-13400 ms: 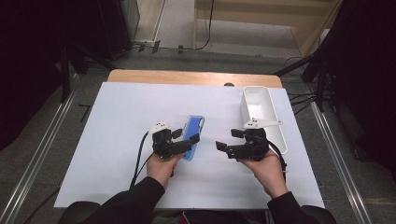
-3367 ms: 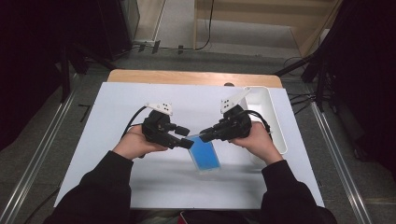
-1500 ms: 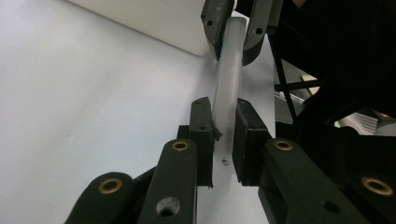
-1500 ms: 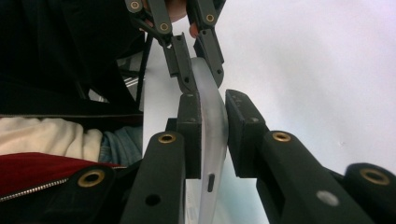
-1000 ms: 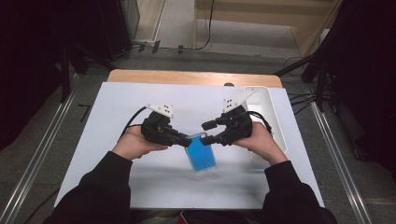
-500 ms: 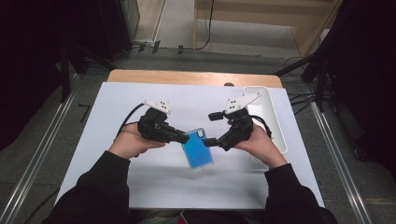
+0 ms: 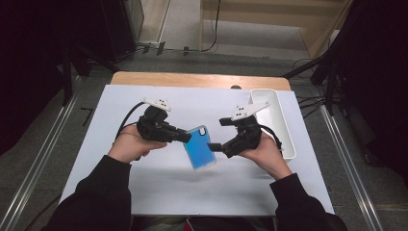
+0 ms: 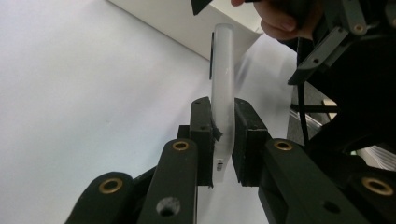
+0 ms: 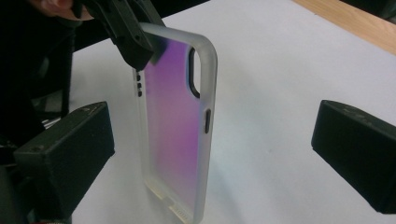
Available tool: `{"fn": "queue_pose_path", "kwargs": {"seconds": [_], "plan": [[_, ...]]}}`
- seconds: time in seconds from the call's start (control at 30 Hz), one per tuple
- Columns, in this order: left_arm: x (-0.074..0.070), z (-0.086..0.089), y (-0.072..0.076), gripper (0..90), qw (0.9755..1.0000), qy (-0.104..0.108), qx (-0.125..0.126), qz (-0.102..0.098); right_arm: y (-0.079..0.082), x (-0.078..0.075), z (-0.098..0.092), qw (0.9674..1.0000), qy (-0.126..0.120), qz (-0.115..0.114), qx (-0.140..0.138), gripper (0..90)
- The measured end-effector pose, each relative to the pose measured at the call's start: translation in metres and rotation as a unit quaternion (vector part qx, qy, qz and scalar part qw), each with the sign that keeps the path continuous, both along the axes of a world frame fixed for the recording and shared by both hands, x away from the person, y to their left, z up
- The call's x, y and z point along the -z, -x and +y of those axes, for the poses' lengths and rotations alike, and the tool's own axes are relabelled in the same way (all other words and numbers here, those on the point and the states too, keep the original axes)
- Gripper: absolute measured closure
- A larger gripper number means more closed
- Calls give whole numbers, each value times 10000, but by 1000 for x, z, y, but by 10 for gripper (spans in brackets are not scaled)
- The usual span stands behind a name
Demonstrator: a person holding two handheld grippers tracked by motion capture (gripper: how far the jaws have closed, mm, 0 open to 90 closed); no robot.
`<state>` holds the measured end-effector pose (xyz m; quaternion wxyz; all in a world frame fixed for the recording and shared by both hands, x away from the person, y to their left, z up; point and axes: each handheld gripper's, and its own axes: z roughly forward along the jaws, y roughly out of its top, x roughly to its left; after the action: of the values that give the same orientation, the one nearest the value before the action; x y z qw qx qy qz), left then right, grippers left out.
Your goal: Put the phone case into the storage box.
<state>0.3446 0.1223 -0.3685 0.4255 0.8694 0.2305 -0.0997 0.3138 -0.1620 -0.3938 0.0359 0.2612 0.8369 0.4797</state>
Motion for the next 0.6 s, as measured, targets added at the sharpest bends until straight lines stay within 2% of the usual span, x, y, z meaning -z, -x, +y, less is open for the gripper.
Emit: {"fn": "queue_pose_path", "kwargs": {"seconds": [0.13,0.27,0.3,0.43,0.5,0.6], "plan": [[-3,1,0,792,9998,-67,-186,44,1,3,0,9998,-67,-2,172,0],[-4,3,-1,792,9995,-106,-298,72,4,6,2,9989,-156,150,409,0],[-4,4,-2,792,9991,-101,-393,87,4,6,2,9988,-206,160,424,0],[-6,5,-2,792,9986,-136,-505,90,7,8,4,9981,-252,156,548,0],[-7,5,-2,792,9983,-137,-548,104,10,10,5,9972,-211,46,721,0],[-10,5,-1,792,9976,-141,-664,150,12,12,4,9965,-253,39,794,0]]}}
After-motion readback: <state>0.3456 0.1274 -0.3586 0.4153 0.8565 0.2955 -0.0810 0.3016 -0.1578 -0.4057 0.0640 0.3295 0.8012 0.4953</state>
